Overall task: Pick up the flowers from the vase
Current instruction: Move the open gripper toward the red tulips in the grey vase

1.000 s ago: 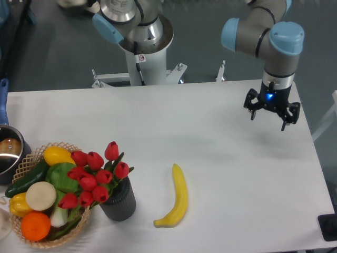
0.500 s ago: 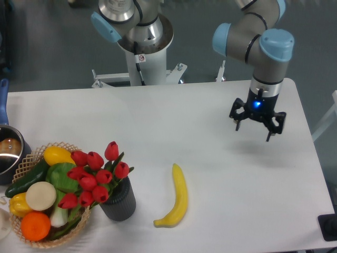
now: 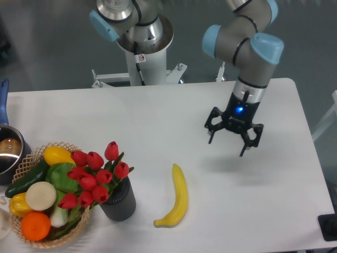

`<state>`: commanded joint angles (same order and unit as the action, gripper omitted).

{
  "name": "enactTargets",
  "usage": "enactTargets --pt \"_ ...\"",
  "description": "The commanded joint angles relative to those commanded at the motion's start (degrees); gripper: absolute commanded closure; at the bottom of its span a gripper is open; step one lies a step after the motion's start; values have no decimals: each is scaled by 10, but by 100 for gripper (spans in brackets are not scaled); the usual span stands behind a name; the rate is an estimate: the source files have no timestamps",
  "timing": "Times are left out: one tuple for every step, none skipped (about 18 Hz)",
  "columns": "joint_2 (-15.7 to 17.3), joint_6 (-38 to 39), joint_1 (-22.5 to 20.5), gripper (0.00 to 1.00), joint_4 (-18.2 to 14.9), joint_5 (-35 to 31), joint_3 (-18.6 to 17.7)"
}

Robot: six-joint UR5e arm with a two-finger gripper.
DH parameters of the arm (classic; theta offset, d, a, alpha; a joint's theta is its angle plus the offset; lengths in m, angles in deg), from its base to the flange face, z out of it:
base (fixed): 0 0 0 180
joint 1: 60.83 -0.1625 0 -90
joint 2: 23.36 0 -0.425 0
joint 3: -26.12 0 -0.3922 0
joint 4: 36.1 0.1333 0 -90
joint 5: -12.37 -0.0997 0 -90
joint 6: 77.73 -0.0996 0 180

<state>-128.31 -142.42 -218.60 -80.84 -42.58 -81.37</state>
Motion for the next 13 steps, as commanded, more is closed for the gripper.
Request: enactTargets --pt "6 5 7 0 0 15 -1" --pt "11 11 11 0 -1 32 -2" --pt "18 20 19 0 0 47 -7" --pt "28 28 27 0 0 55 -12" --pt "32 27 33 0 0 59 -17" --pt "33 25 41 0 1 69 -19" --pt "33 25 49 0 1 90 -18" --pt "36 26 50 0 1 114 -18" --pt "41 26 51 0 1 138 -20" --pt "45 27 51 0 1 164 -21" --pt "45 28 53 0 1 193 -21" --pt "44 28 55 0 1 227 -21" --pt "42 27 57 0 1 259 -21"
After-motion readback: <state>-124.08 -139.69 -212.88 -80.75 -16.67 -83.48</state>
